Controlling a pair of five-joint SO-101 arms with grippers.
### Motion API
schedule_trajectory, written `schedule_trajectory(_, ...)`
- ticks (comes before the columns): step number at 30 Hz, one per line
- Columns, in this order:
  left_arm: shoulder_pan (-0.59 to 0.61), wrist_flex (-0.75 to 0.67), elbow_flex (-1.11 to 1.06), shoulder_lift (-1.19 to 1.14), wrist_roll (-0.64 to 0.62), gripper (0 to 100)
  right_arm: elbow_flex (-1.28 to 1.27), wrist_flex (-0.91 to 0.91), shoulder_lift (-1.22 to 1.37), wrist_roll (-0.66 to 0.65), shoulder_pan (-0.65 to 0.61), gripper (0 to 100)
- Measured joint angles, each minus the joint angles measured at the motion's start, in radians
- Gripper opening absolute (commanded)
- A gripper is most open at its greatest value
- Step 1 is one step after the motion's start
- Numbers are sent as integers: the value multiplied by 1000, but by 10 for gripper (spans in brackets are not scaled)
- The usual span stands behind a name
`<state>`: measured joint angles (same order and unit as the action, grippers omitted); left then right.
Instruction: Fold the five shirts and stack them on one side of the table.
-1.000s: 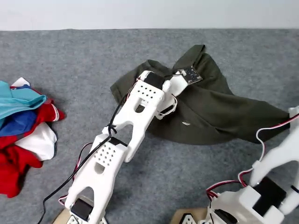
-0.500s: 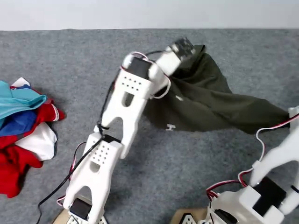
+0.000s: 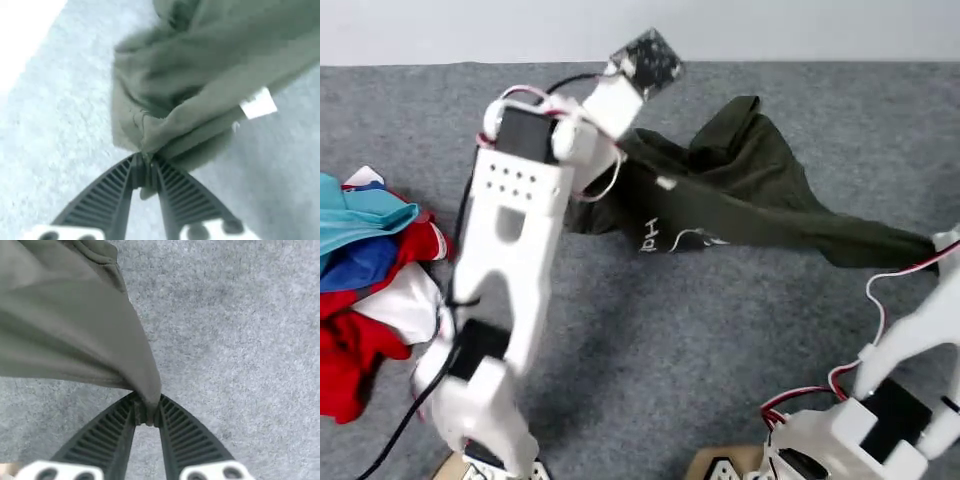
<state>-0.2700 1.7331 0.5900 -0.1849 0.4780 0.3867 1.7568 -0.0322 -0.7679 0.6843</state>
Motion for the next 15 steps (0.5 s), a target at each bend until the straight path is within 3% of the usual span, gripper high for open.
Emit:
schedule_trajectory(7, -51, -2, -626, 356, 104, 6, -15, 0, -75, -124, -5, 11)
schedule_trajectory(15, -107, -32, -1065, 399, 130, 115, -46, 0, -86, -192, -20, 11)
